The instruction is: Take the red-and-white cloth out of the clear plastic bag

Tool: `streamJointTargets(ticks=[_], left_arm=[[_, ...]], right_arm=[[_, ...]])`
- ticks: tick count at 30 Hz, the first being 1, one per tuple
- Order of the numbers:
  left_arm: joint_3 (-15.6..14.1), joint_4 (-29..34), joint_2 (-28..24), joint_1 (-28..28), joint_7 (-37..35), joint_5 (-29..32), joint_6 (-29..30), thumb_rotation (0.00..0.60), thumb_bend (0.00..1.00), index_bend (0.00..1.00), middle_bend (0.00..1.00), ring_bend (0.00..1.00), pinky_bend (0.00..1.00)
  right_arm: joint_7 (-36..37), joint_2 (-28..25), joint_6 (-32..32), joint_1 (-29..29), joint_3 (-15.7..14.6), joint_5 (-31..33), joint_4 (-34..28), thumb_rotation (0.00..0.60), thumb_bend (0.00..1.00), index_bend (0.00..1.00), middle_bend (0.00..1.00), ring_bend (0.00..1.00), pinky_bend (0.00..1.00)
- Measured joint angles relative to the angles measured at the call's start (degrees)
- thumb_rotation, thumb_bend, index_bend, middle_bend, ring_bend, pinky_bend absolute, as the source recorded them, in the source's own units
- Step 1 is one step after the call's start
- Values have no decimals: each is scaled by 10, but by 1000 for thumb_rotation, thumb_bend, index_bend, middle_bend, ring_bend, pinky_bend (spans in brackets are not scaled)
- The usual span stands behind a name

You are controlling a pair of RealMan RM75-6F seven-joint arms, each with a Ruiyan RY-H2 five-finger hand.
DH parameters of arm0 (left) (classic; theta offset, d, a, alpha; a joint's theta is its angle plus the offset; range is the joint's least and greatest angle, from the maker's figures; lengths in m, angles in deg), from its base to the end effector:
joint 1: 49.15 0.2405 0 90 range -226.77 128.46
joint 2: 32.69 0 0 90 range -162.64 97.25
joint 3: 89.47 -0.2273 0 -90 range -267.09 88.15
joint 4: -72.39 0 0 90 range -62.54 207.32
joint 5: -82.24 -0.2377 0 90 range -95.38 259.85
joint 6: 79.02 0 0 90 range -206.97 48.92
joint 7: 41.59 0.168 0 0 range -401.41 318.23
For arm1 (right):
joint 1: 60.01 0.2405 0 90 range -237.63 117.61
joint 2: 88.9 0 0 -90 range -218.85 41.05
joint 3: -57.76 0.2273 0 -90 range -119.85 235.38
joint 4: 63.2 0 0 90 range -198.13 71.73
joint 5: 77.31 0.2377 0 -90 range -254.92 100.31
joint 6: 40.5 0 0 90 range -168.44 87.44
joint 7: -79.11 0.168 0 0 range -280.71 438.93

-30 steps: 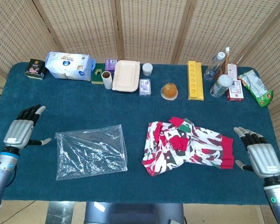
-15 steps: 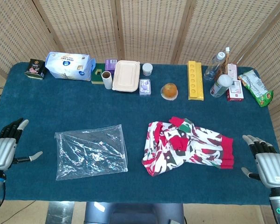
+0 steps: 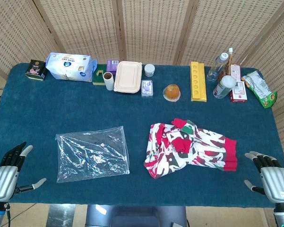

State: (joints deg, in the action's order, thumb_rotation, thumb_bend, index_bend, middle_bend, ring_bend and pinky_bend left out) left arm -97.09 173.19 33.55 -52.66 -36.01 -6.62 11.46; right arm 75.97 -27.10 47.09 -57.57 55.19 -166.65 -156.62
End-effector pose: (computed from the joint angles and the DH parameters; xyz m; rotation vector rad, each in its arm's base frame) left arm -0.2636 0.1520 0.0841 -1.4313 -1.0348 -0.9147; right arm -0.3012 -0.1697 0.1201 1.4616 -0.8846 0.8132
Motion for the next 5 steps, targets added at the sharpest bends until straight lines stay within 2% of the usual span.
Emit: streamJointTargets(ticks=[5], left_arm=[[0, 24, 3, 5, 24, -14, -3, 470, 75, 98, 16, 0, 68]], right_arm=[[30, 6, 10, -12, -3, -5, 21, 600, 214, 247, 251, 254, 237]])
